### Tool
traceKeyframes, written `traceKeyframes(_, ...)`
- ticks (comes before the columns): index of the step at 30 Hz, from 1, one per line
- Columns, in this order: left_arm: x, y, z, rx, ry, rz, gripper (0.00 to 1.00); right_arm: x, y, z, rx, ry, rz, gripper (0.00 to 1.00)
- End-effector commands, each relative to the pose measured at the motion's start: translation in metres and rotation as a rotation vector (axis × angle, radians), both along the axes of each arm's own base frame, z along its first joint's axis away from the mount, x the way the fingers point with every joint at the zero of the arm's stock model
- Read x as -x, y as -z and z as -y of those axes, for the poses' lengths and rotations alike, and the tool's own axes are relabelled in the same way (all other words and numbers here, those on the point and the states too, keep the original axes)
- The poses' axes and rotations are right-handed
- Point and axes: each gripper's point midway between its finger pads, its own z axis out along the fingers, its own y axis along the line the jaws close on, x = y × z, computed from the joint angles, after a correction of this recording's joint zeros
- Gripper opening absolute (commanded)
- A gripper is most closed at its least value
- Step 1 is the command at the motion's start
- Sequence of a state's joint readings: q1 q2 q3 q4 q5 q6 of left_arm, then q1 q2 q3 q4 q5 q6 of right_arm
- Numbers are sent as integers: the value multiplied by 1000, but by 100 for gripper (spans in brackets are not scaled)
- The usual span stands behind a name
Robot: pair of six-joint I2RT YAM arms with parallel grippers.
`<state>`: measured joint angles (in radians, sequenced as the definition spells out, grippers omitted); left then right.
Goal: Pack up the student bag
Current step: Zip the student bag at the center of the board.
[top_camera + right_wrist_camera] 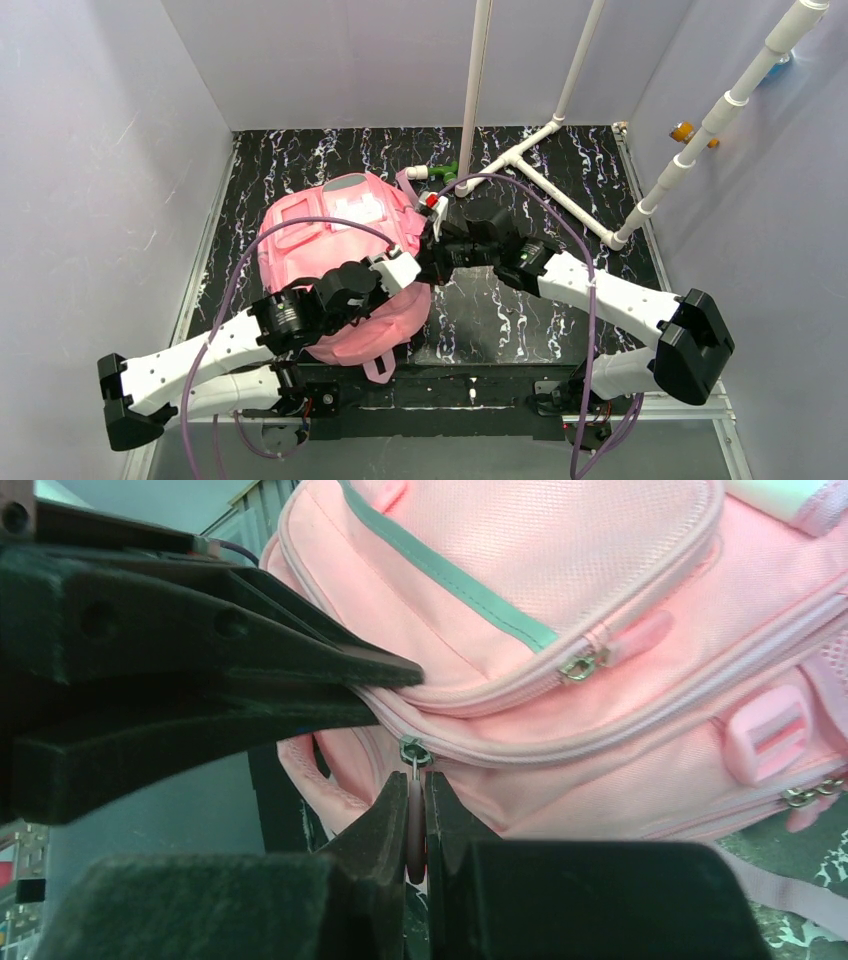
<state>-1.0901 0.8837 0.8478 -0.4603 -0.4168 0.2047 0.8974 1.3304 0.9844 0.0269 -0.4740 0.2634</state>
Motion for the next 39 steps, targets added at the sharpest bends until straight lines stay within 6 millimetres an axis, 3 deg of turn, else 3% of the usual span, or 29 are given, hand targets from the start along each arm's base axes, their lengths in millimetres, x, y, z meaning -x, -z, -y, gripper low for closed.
traceKeyframes(1,-4,4,-61,-124,-169,59,0,-22,-32,13,-68,31,115,1)
traceKeyframes(7,7,0,-81,-134,-162,58,0,-43,-5,37,-29,86,85,1)
traceKeyframes(23,15,-7,-116,-163,-195,111,0,-129,37,50,35,146,23,1)
traceKeyframes(31,27,-21,-126,-29,-154,159,0,-162,74,28,37,131,-31,1)
traceKeyframes(39,29,-19,-129,-49,-141,157,0,-201,88,11,53,169,-18,1)
